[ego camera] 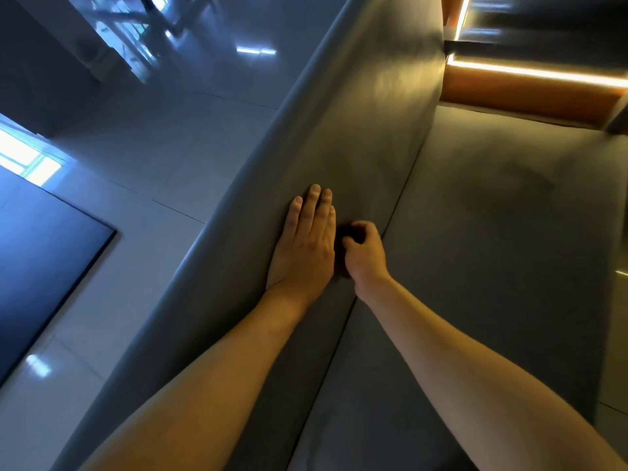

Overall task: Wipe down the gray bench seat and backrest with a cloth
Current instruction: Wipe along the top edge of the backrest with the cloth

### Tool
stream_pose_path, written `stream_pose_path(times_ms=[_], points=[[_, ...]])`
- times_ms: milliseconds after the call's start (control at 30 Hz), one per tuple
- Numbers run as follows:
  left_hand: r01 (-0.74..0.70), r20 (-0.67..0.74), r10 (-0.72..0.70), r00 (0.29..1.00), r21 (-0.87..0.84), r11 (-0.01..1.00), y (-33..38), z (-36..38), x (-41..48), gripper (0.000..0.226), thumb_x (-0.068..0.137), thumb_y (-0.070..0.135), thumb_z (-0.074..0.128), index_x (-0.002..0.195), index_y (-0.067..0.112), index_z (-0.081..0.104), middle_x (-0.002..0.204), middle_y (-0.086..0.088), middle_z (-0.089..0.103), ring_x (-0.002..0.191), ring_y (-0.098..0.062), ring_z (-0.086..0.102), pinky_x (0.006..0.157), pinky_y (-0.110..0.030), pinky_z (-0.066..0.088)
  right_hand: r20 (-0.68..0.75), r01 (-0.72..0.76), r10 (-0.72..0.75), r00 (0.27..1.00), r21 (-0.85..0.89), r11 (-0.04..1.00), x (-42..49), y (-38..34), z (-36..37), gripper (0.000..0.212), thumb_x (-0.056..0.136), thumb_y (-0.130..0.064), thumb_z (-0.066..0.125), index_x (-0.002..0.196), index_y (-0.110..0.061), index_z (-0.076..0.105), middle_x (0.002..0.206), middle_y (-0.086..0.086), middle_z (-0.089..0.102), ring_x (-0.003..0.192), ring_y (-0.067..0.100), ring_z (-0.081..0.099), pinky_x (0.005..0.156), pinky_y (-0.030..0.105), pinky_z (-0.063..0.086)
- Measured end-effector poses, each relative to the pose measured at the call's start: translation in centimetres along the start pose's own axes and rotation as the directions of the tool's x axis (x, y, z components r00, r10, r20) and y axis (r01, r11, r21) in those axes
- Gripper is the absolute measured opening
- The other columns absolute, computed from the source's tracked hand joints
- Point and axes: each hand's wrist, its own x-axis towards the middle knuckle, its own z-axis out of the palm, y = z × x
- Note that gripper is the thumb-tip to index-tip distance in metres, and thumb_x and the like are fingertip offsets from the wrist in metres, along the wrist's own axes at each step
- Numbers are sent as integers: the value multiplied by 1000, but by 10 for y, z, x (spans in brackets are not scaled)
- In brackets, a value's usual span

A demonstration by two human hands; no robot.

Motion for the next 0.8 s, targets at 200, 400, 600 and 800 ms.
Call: stream_pose_path(times_ms=[200,400,600,800], points=[[17,-1,-17,1000,-13,1000,0,1,0,69,104,37,32,161,4,10,169,-17,4,156,-36,-4,118,-52,-22,-1,396,-396,918,32,918,34,-83,15,29,97,-12,57,116,-34,54,129,-3,50,119,19,52,106,35,44],[27,-2,-27,1000,-31,999,2,2,4,63,105,35,27,160,6,16,169,-17,8,156,-37,2,119,-52,-16,5,132,-132,991,20,991,20,-10,2,39,97,-4,51,115,-38,51,135,-1,47,119,20,53,104,41,50],[103,97,-95,991,-90,991,13,-8,9,64,102,40,29,160,15,22,170,-12,4,156,-36,-7,115,-55,-24,62,-72,69,996,41,997,21,4,-15,34,98,-4,52,106,-36,57,133,3,50,111,21,58,94,41,57],[173,215,-146,966,-113,978,48,3,38,78,101,44,45,163,18,4,168,-11,-19,148,-39,-33,101,-65,-37,69,371,-381,922,118,921,71,-53,-27,35,94,-7,59,119,-31,57,131,-1,52,118,10,55,103,28,47]])
